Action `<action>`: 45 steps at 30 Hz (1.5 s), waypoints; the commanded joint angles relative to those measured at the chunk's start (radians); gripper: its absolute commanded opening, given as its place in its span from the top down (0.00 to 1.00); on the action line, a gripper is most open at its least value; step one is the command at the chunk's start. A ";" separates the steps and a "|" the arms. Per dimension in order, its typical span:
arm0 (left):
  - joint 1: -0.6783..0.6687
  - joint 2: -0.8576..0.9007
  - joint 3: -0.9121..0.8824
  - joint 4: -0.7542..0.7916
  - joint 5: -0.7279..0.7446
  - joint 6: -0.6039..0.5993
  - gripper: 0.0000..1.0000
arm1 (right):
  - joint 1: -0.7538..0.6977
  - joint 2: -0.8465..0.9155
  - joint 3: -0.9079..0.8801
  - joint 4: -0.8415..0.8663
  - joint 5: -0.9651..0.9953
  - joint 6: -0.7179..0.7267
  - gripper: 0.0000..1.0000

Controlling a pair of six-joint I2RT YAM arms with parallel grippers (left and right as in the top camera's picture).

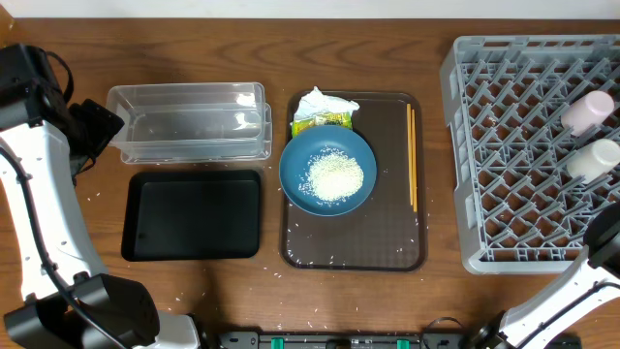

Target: Sort waste into correct bins and load items into the dishwasher rack

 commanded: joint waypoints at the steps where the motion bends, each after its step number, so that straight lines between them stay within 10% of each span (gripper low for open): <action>1: 0.003 -0.014 0.016 -0.005 -0.006 -0.009 0.02 | 0.010 -0.032 -0.042 0.015 -0.035 -0.006 0.79; 45: 0.003 -0.014 0.016 -0.005 -0.006 -0.009 0.02 | 0.028 -0.086 -0.180 0.256 -0.141 -0.007 0.84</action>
